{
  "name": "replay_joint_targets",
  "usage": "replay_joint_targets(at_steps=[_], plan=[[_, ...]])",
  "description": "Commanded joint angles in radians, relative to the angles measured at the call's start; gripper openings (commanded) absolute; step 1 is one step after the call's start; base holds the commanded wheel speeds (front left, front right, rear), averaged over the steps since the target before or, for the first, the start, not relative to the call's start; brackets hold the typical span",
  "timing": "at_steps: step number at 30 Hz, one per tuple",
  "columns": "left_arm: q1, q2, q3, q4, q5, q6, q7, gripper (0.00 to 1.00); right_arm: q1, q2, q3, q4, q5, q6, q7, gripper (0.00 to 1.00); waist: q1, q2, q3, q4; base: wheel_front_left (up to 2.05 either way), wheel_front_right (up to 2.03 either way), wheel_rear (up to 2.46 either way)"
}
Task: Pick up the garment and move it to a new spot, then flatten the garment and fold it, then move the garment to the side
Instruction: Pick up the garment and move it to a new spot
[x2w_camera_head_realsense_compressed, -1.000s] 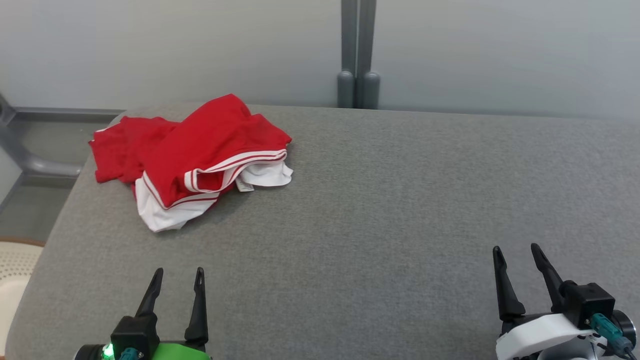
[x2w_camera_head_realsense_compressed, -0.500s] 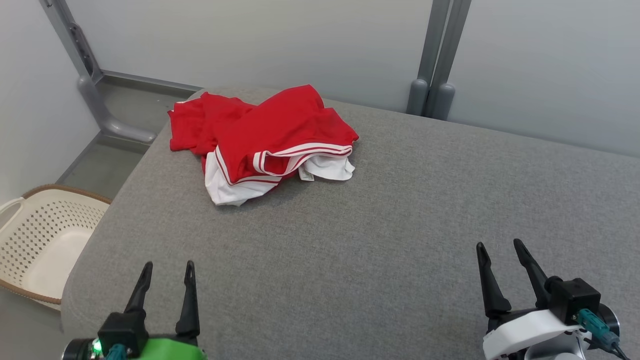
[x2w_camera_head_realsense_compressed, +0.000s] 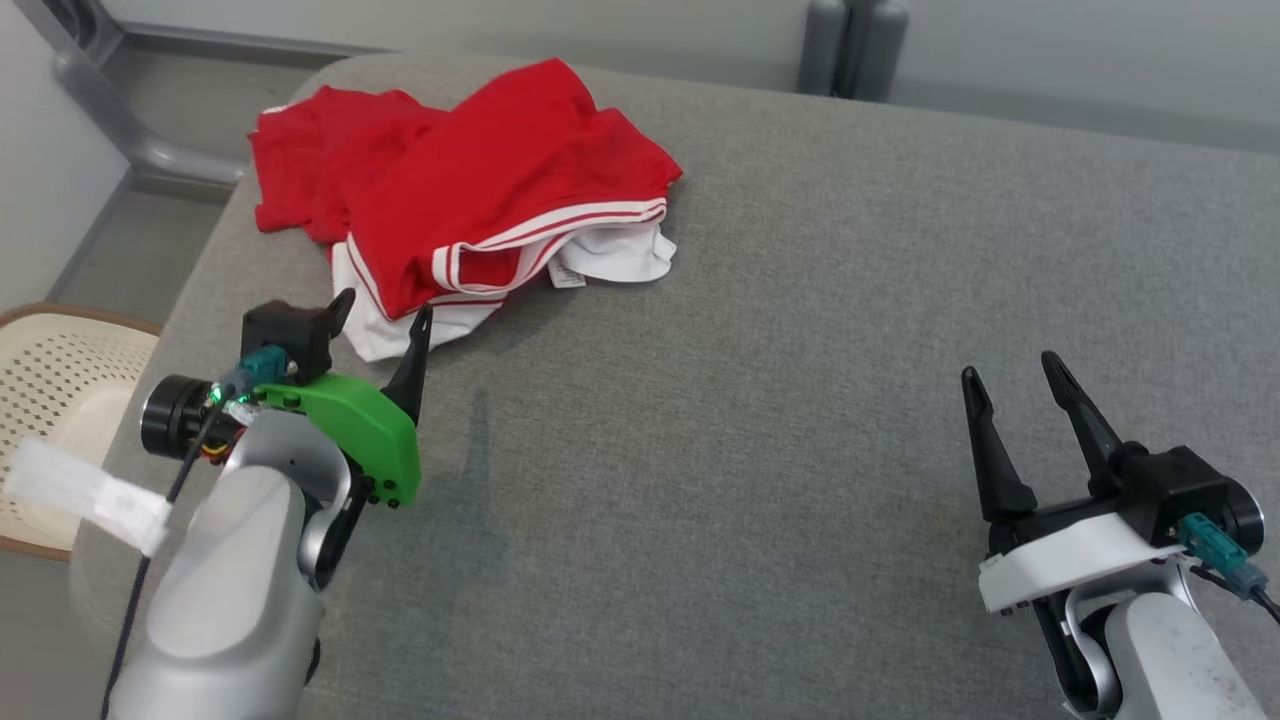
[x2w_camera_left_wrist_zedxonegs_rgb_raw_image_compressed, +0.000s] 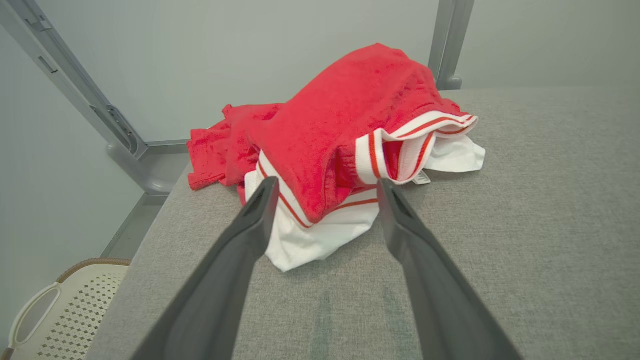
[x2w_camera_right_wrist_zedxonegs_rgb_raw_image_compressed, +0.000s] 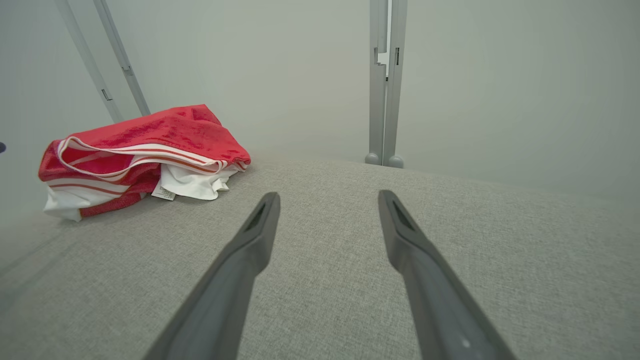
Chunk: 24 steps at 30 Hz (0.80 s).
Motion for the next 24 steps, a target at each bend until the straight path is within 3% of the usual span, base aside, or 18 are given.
replay_joint_targets(at_steps=[1,4,11,12,14,15,20,24], plan=[[-0.045,0.023,-0.014,0.027,-0.028,-0.002,0.027,1.0,-0.021,-0.009,0.004,-0.003,0.004,0.0,-0.003,1.0,-0.0001,0.0,0.139,-0.097,0.0,0.0,0.0],[-0.119,0.072,-0.034,0.103,-0.059,-0.001,0.075,1.0,-0.044,-0.008,0.014,-0.005,0.009,0.0,-0.003,1.0,-0.0001,0.0,0.168,-0.126,0.0,0.0,0.0],[-0.212,0.096,-0.019,0.245,-0.069,0.013,0.057,1.0,-0.057,0.006,0.001,-0.001,0.015,0.0,-0.003,1.0,-0.0001,0.0,0.173,-0.161,0.0,0.0,0.0],[-0.217,0.097,-0.024,0.257,-0.067,0.012,0.057,0.64,-0.055,0.008,-0.002,0.0,0.016,0.0,-0.003,1.0,-0.0001,0.0,0.167,-0.163,0.0,0.0,0.0],[-0.222,0.094,-0.028,0.281,-0.074,0.01,0.064,0.11,-0.041,0.015,-0.008,0.005,0.017,0.0,-0.003,1.0,-0.0001,0.0,0.148,-0.164,0.0,0.0,0.0],[-0.225,0.094,-0.033,0.29,-0.074,0.009,0.069,0.0,-0.032,0.018,-0.013,0.008,0.017,0.0,-0.003,1.0,-0.0001,0.0,0.139,-0.161,0.0,0.0,0.0],[-0.232,0.112,-0.049,0.286,-0.081,0.004,0.061,0.0,-0.002,0.031,-0.018,0.019,0.019,0.0,-0.003,1.0,-0.0001,0.0,0.079,-0.149,0.0,0.0,0.0],[-0.244,0.13,-0.055,0.208,-0.089,0.001,0.048,0.0,0.024,0.045,-0.019,0.024,0.019,0.0,-0.003,1.0,-0.0001,0.0,0.028,-0.143,0.0,0.0,0.0]])
